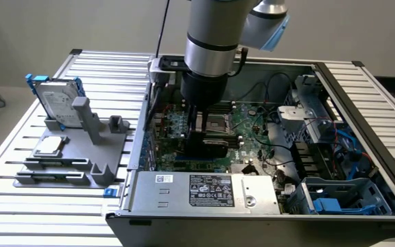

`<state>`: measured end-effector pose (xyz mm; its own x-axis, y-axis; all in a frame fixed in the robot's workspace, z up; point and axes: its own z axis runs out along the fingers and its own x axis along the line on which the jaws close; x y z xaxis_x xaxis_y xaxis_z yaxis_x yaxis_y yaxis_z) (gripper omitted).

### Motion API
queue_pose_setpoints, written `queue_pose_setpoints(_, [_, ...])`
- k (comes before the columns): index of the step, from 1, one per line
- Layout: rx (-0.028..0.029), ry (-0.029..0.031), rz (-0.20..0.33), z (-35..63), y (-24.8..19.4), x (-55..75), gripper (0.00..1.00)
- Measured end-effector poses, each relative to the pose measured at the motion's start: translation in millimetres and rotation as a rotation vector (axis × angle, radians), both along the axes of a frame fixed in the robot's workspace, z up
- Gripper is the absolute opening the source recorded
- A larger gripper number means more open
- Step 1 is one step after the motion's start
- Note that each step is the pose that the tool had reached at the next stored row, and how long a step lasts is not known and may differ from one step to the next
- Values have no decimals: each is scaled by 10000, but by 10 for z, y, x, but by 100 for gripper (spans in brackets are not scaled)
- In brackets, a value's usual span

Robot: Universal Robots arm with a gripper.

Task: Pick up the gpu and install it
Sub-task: 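Insert the gpu into the slot, then press down on the gpu until it lock into place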

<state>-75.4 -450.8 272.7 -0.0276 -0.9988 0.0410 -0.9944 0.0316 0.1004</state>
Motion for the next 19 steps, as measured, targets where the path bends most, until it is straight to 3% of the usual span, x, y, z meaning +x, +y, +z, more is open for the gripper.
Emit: queue_pose_setpoints(19, [-11,5,56,-27,0,28,40])
